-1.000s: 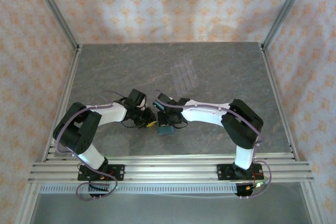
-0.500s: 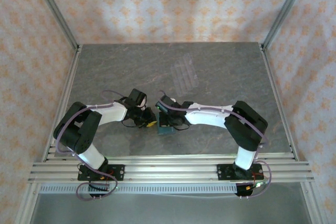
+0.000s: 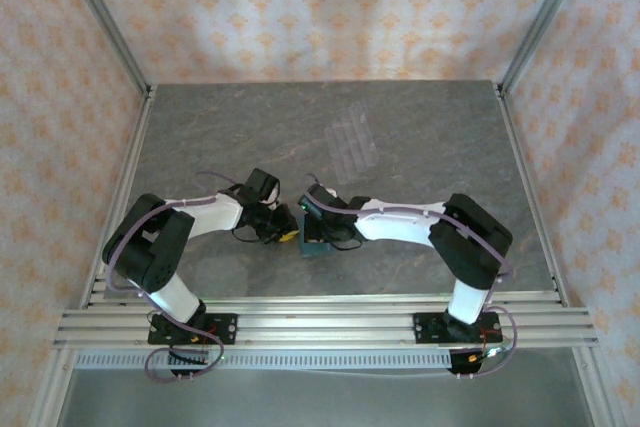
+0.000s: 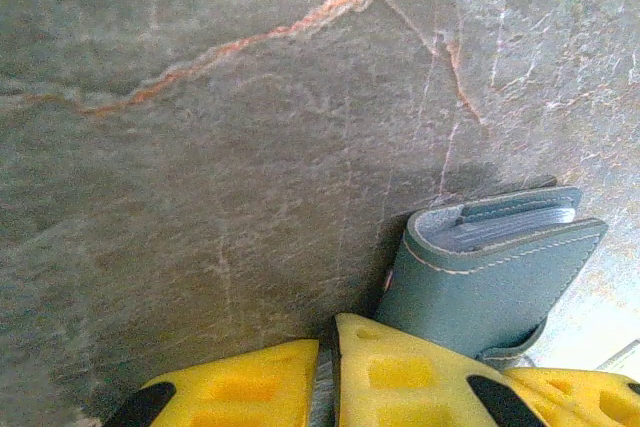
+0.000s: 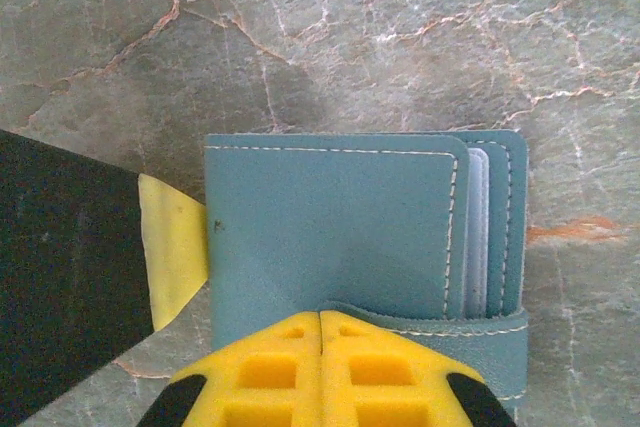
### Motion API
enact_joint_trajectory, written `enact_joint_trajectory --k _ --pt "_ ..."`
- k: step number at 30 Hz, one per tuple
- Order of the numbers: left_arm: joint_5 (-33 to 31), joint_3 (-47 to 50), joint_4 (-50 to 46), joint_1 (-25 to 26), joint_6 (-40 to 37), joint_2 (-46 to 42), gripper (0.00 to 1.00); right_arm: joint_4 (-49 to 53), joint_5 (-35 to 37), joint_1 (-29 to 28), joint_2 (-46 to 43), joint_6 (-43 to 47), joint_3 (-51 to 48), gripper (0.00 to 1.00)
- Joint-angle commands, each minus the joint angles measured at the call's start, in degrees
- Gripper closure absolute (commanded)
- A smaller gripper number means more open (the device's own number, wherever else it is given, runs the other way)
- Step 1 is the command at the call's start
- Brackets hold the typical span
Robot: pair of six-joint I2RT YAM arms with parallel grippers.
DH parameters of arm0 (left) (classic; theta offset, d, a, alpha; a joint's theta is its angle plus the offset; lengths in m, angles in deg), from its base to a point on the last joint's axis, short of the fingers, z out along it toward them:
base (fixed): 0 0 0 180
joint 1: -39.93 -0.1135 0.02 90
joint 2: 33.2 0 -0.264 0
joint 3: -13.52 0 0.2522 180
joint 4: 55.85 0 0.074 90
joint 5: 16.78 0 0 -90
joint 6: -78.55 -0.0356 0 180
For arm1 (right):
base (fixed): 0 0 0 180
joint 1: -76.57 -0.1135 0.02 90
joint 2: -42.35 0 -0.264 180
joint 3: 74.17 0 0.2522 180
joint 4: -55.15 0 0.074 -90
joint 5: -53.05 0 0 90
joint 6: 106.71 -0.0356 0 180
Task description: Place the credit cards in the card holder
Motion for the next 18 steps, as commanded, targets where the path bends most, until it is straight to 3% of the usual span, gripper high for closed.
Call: enact_joint_trajectory --k 1,4,9,14,17,18 --pt "-2.3 -0.5 9.4 5.2 -1.5 7.7 0.86 12.6 1.8 -0.4 5.9 2.2 -1.3 1.0" --pt "-6.9 -3.7 1.5 4.8 -4.4 4.3 0.85 13.6 4.2 0.7 5.1 4.9 3.3 0.84" --pt "-14.6 -10.5 -11.6 2.3 -9.2 -1.9 0.74 13.6 6.8 2.6 4.9 9.4 11.0 0.63" --pt "-25.0 -21.0 -26.8 -1.2 -14.5 -7.5 0.52 13.8 8.2 4.2 3.2 13.8 18.5 0.43" --pt "-29.2 -24.7 -32.8 -4.2 -16.4 -12.2 0.34 14.4 10.8 4.7 -0.9 16.0 19.9 0.28" --pt "-31.4 -24.7 -33.7 -5.3 -16.7 -15.0 0.3 14.4 11.6 5.4 -2.9 16.4 19.6 0.1"
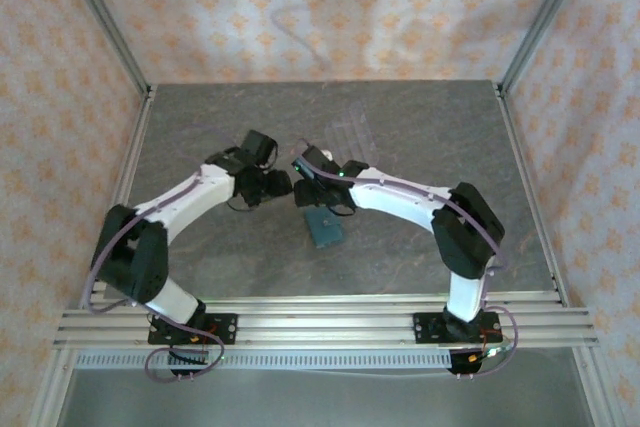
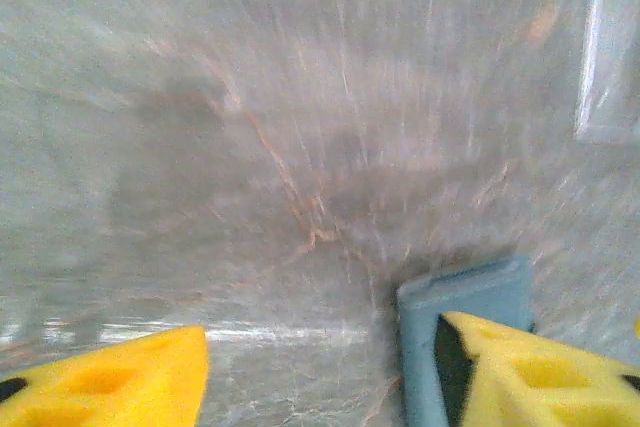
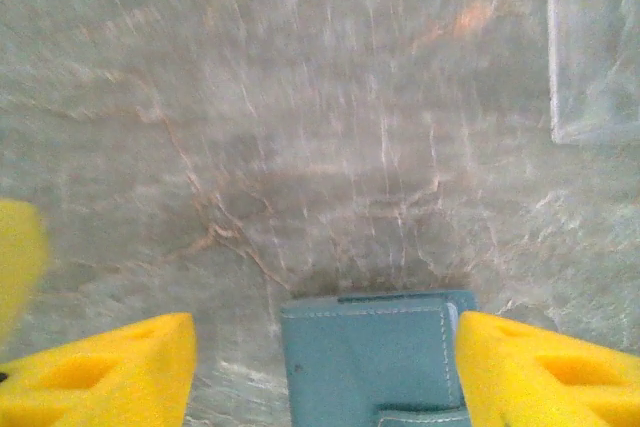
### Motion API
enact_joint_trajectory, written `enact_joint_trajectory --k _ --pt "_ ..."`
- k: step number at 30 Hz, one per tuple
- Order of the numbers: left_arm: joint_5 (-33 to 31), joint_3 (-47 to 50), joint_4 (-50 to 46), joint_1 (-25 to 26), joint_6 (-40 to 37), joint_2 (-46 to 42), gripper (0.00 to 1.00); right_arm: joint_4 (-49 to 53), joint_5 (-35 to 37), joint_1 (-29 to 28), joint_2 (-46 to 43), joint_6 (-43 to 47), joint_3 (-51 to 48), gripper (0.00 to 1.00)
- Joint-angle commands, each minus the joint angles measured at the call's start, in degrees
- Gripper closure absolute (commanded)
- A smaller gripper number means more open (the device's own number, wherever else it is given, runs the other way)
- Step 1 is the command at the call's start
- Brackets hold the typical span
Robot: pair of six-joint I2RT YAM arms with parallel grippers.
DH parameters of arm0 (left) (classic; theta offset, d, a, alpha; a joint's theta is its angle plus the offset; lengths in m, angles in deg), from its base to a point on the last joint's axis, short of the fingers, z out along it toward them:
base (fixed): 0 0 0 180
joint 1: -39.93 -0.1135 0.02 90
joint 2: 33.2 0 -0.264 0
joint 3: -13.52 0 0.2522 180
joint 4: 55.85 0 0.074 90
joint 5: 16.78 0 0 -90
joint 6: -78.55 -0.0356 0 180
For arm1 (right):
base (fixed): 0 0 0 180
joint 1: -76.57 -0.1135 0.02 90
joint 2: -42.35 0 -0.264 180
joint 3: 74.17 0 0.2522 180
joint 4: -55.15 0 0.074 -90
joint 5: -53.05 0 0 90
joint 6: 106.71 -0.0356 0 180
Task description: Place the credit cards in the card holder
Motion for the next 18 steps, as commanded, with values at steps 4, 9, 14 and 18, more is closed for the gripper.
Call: enact_joint_trajectory --k 4,9,14,18 --pt "-25.1 4.2 -2.2 -3.3 -3.9 -22.5 0.1 -1.7 8.9 5.2 -14.2 5.6 -5.4 0.01" --pt "-53.7 17.0 9.8 -3.5 -6.6 -32.4 0.0 -10.3 21.0 13.8 -25.6 9.8 -17.7 0.01" --pt "-66.6 28.7 30.3 -3.6 -18.9 -29.6 0.0 -41.7 27.6 19.9 -35.3 31.0 -40.1 0.01" --pt "-67.4 31.6 42.1 -7.6 -23.4 -19.9 0.0 -67.0 32.1 22.7 -35.4 37.3 -55.4 0.01"
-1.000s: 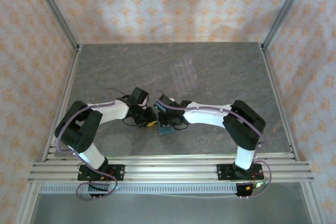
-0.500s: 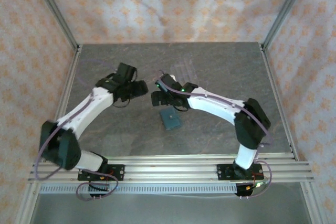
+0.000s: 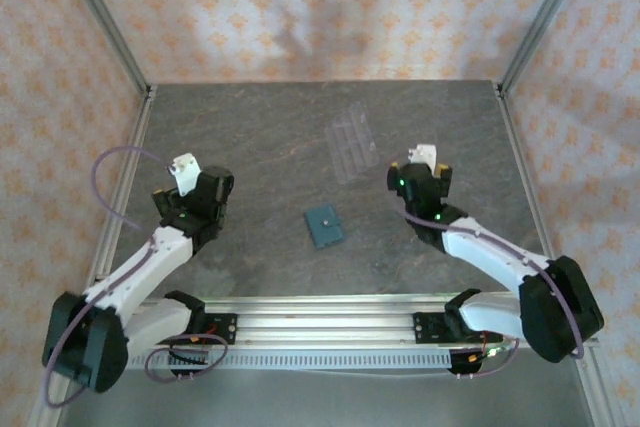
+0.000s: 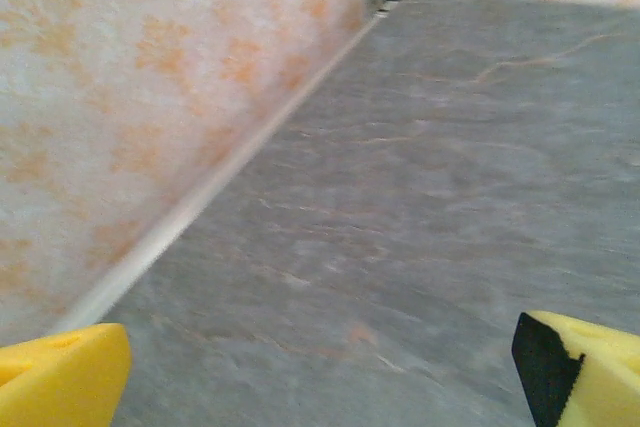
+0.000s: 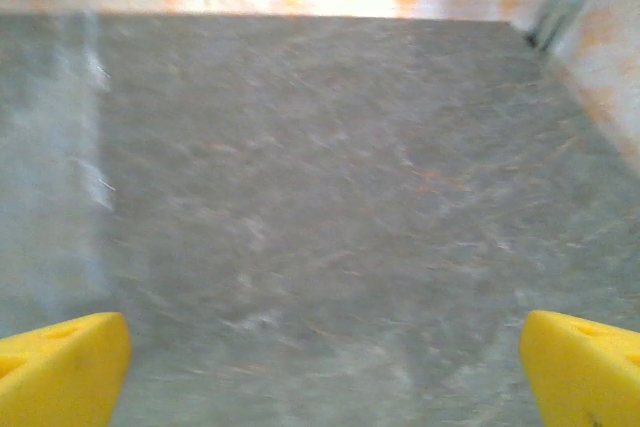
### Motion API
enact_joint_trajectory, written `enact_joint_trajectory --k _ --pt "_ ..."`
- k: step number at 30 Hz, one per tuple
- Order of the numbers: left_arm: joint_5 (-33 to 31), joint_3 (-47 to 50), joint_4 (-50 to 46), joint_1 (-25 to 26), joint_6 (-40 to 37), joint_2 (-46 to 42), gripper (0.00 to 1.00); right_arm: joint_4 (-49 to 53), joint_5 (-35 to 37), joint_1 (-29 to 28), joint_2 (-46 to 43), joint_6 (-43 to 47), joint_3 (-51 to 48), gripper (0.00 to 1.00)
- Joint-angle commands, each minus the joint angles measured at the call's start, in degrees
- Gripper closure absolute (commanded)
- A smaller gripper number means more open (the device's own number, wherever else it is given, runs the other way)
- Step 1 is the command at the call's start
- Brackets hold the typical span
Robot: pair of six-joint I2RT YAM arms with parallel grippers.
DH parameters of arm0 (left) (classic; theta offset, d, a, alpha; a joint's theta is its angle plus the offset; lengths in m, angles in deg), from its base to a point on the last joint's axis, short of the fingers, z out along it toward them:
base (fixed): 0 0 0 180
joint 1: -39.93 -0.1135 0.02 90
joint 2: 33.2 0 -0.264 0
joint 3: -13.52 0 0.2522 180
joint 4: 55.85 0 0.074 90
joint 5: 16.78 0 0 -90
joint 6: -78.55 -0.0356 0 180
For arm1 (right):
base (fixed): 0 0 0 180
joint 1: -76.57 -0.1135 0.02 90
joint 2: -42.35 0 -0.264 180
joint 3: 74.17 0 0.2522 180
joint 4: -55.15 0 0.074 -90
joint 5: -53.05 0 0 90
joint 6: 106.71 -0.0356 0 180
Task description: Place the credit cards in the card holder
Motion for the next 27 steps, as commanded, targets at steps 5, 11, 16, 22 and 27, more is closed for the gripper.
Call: enact_joint_trajectory --k 5,11,16,22,27 --pt "4.0 9.2 39.2 -7.1 -12.7 12.3 0.0 -35.0 4.9 9.1 8.5 6.1 -11.8 0.0" --pt "24.3 14.0 52.6 -13.9 -13.3 15.7 0.0 -39.8 -5.5 16.2 15.5 6.8 -10.6 0.0" --pt "34.1 9.9 50.2 -13.2 -18.4 21.8 0.0 -46.1 -12.3 24.2 18.5 -1.2 -13.7 0.0" --pt "31.1 9.5 50.7 -13.1 -17.9 22.2 0.0 -37.1 -18.1 25.8 20.8 -1.0 -7.2 0.0" --pt "32.5 8.9 50.4 -12.2 -19.5 22.6 0.0 -38.1 -15.7 26.0 20.6 -1.8 -7.9 0.0"
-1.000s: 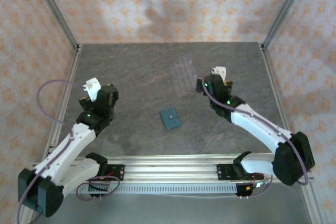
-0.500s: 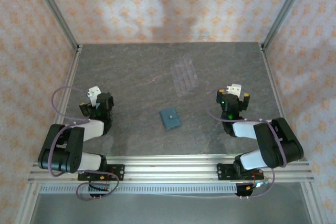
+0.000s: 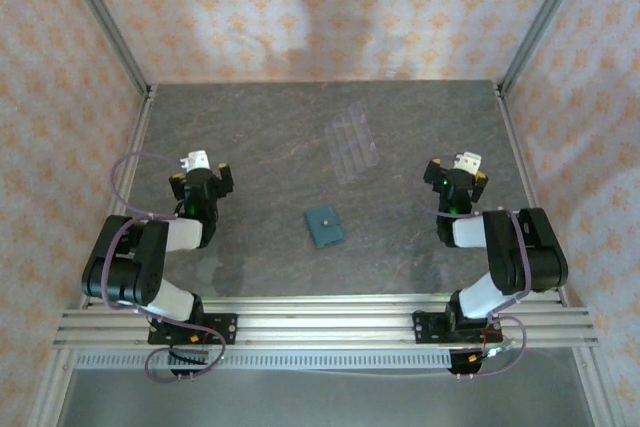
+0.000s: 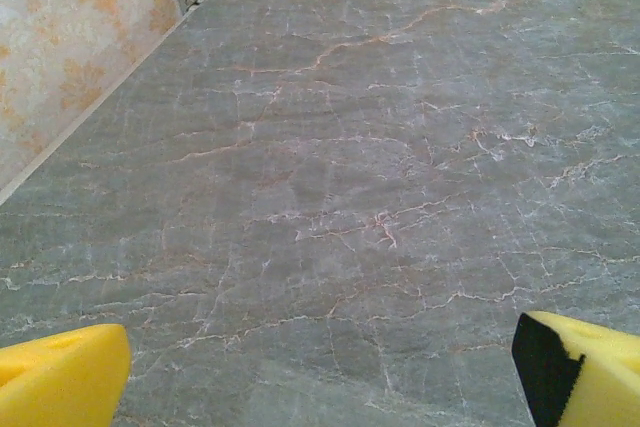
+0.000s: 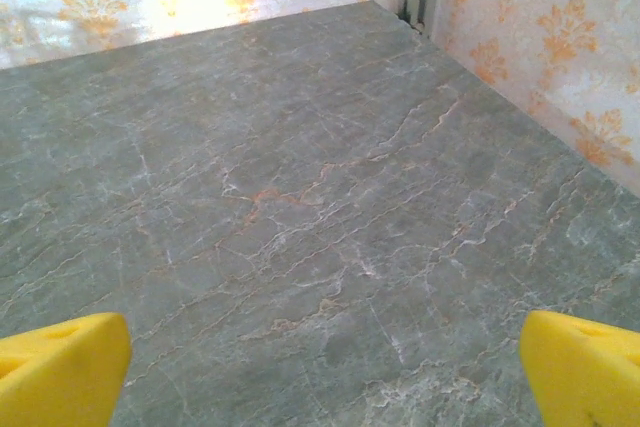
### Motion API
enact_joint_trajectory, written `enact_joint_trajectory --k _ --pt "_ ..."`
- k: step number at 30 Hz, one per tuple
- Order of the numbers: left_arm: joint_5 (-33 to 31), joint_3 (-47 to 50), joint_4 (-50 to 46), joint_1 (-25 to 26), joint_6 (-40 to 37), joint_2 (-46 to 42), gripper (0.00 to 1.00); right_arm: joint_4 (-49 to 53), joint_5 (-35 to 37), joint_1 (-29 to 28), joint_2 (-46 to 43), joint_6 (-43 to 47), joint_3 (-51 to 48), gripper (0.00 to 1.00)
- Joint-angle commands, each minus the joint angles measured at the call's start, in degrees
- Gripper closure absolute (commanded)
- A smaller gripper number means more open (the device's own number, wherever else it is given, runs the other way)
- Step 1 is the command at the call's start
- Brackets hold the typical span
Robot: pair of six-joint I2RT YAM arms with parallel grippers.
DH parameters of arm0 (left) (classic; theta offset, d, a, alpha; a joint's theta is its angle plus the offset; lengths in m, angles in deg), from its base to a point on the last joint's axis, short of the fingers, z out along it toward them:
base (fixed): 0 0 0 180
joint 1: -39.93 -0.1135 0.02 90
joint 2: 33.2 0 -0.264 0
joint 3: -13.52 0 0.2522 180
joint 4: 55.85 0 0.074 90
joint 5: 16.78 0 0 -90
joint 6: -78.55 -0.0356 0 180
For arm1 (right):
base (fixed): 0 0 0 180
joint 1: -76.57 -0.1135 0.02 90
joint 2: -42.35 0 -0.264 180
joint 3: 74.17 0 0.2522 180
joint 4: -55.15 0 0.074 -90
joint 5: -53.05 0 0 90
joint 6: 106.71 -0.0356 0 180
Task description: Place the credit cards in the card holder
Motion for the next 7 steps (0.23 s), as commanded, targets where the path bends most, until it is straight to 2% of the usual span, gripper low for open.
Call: enact_joint_trajectory --k 1,3,7 --pt "3.0 -1.6 -1.2 0.1 -2.0 -0.4 0.0 0.5 -0.6 0.4 0.1 -1.4 0.0 0.01" --pt "7.4 -1.6 -0.9 -0.2 -3.5 0.1 0.0 -0.1 -0.7 0.4 0.2 -1.2 -0.2 0.01" --pt "8.0 -1.5 -0.7 -0.5 -3.4 0.0 0.0 0.6 -0.9 0.2 0.1 -0.7 0.1 0.01"
